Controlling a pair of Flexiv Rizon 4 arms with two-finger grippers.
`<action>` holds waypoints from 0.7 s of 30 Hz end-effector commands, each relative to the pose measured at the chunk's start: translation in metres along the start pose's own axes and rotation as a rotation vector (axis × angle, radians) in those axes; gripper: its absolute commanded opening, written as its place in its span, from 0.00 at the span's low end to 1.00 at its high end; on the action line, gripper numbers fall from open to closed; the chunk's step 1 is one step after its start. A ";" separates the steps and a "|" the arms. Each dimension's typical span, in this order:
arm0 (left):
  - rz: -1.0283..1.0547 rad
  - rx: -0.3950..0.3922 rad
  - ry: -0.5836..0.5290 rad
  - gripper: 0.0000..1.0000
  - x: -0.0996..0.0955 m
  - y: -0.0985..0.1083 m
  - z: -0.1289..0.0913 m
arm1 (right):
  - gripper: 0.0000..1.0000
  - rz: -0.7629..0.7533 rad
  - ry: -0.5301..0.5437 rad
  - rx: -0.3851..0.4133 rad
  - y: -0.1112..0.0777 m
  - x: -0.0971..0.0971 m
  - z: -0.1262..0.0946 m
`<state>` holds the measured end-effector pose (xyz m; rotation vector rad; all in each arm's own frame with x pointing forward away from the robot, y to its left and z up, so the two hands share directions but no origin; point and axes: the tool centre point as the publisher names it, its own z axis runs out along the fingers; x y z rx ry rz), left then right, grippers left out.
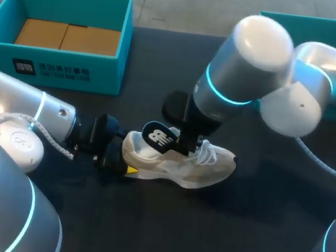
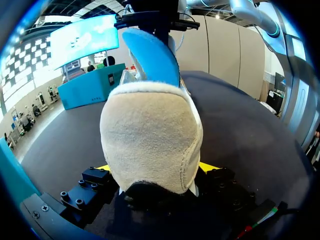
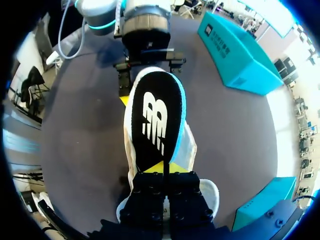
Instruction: Take the shoe out of the shoebox, open the shoe tongue, remove and reinsert the insole, then place the shoe into the shoebox
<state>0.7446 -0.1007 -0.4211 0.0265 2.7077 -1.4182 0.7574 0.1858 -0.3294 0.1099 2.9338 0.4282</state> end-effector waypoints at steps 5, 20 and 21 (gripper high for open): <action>0.001 -0.004 -0.001 0.00 0.001 0.002 -0.001 | 0.00 -0.041 -0.008 -0.098 0.019 -0.006 -0.009; 0.001 -0.004 -0.001 0.00 0.001 0.002 -0.001 | 0.00 -0.061 0.012 -0.167 0.053 -0.024 -0.014; 0.001 -0.004 -0.001 0.00 0.001 0.002 -0.001 | 0.00 -0.059 0.012 -0.167 0.055 -0.023 -0.013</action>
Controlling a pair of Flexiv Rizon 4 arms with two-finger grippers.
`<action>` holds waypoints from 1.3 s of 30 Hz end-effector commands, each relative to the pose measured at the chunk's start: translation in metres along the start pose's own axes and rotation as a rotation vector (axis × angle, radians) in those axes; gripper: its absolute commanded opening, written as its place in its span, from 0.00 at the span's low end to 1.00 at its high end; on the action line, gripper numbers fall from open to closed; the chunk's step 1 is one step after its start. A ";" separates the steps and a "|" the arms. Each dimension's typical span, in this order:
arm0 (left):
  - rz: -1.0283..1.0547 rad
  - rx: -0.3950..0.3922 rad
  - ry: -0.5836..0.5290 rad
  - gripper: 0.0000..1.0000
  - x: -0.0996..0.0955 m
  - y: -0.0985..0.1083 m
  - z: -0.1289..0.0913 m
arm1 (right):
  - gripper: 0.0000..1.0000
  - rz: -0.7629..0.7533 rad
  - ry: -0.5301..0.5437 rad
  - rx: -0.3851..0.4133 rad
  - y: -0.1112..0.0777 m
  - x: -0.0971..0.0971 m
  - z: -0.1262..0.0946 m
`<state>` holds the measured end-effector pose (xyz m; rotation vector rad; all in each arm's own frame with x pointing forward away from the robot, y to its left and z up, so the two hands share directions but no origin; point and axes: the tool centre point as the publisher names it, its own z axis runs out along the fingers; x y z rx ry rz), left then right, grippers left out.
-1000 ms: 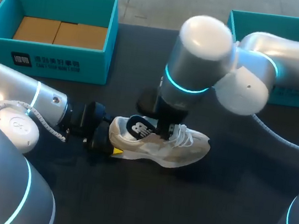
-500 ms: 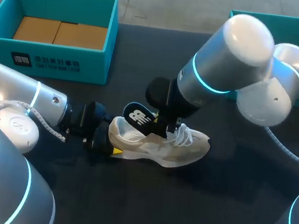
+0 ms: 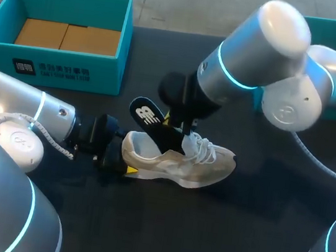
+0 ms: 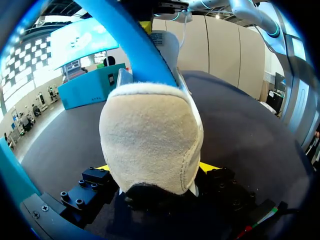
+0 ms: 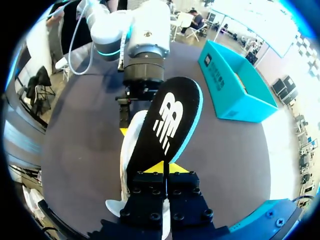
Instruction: Take the shoe out of the shoebox, open the shoe tongue, remove and reinsert the insole, then place the shoe into the shoebox
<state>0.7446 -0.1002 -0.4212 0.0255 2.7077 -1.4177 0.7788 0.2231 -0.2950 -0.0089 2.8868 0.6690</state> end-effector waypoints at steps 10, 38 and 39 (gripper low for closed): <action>0.001 -0.004 -0.001 0.00 0.001 0.002 -0.001 | 0.00 0.032 0.007 -0.018 0.012 0.010 0.016; 0.001 -0.004 -0.001 0.00 0.001 0.002 -0.001 | 1.00 -0.020 0.086 -0.094 0.025 0.005 0.010; 0.001 -0.004 -0.001 0.00 0.001 0.002 -0.001 | 1.00 -0.011 0.096 -0.110 0.025 0.006 0.007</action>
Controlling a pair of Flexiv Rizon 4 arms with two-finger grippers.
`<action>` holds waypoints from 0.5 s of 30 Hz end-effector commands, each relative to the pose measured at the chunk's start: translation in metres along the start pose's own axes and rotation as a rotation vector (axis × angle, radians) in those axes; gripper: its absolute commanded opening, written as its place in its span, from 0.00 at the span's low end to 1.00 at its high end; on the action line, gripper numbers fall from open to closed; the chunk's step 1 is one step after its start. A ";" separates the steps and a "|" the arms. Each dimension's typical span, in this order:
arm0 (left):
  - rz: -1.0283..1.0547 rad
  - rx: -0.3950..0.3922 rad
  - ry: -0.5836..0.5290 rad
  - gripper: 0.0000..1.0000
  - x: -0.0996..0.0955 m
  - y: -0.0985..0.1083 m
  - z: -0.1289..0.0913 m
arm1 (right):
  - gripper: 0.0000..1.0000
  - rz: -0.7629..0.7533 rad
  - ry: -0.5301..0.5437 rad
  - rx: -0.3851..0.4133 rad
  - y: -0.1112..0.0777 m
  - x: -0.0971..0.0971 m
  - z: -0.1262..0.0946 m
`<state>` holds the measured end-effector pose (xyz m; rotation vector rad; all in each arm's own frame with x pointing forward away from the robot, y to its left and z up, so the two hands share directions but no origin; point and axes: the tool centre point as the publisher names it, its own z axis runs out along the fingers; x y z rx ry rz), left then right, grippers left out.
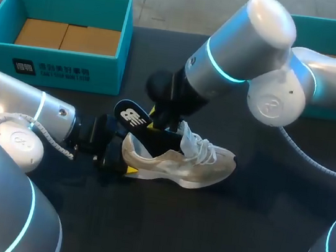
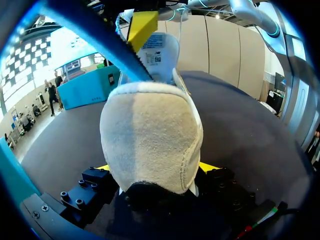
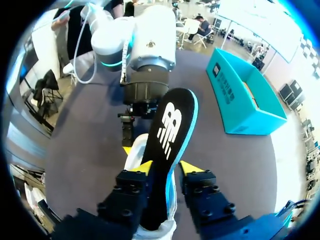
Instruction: Take the shoe out of the shoebox, open the shoe tongue, remove and reinsert the insole, then place the shoe into the shoebox
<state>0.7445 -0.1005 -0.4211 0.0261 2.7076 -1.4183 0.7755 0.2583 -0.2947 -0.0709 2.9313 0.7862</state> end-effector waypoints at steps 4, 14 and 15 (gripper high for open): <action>0.001 -0.004 -0.001 0.00 0.001 0.002 -0.001 | 1.00 0.031 0.044 -0.122 -0.006 0.003 -0.012; 0.001 -0.004 -0.001 0.00 0.001 0.002 -0.001 | 1.00 0.166 0.131 -0.247 -0.003 -0.003 -0.008; 0.001 -0.004 -0.001 0.00 0.001 0.002 -0.001 | 1.00 0.179 0.144 -0.251 -0.003 -0.003 -0.007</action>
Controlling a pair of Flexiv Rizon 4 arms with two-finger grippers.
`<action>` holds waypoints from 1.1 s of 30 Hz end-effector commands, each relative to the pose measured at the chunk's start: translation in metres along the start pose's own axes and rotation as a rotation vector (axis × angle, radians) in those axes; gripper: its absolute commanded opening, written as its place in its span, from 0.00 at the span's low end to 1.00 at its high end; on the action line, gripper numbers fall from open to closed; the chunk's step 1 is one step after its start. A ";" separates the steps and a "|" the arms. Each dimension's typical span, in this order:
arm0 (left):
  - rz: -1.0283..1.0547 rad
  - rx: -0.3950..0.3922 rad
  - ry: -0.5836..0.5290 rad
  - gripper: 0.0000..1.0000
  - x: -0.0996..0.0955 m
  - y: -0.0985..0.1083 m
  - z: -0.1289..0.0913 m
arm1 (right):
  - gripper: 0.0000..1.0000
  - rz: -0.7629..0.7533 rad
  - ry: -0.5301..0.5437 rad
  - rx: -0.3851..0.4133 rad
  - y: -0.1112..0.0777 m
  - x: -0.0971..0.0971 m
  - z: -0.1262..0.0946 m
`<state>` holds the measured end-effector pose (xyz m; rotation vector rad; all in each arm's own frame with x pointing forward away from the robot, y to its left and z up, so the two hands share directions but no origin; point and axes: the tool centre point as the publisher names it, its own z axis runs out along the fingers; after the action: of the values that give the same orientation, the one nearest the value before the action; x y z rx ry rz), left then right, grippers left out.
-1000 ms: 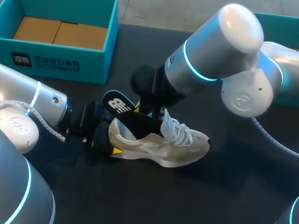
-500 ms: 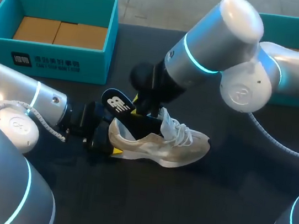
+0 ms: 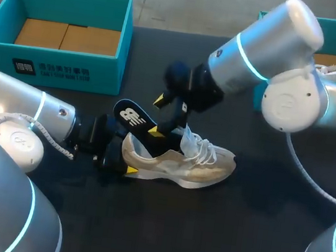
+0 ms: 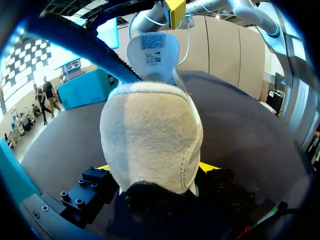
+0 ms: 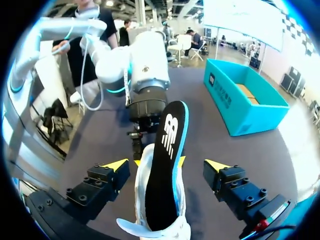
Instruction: Take the shoe out of the shoebox, open the shoe tongue, remove and reinsert the insole, then place the shoe into the shoebox
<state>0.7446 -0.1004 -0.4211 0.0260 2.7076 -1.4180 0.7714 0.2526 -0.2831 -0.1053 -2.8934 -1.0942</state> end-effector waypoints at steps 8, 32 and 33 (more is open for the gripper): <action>0.001 -0.004 -0.001 0.00 0.001 0.002 -0.001 | 1.00 0.127 0.132 -0.037 -0.003 -0.008 0.016; 0.001 -0.004 -0.001 0.00 0.001 0.002 -0.001 | 0.65 0.220 0.264 -0.039 -0.001 0.012 0.036; 0.001 -0.004 -0.001 0.00 0.001 0.002 -0.001 | 0.61 0.221 0.267 -0.040 -0.001 0.013 0.037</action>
<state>0.7446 -0.1004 -0.4211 0.0261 2.7076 -1.4181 0.7582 0.2713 -0.3058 -0.2531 -2.5582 -1.0353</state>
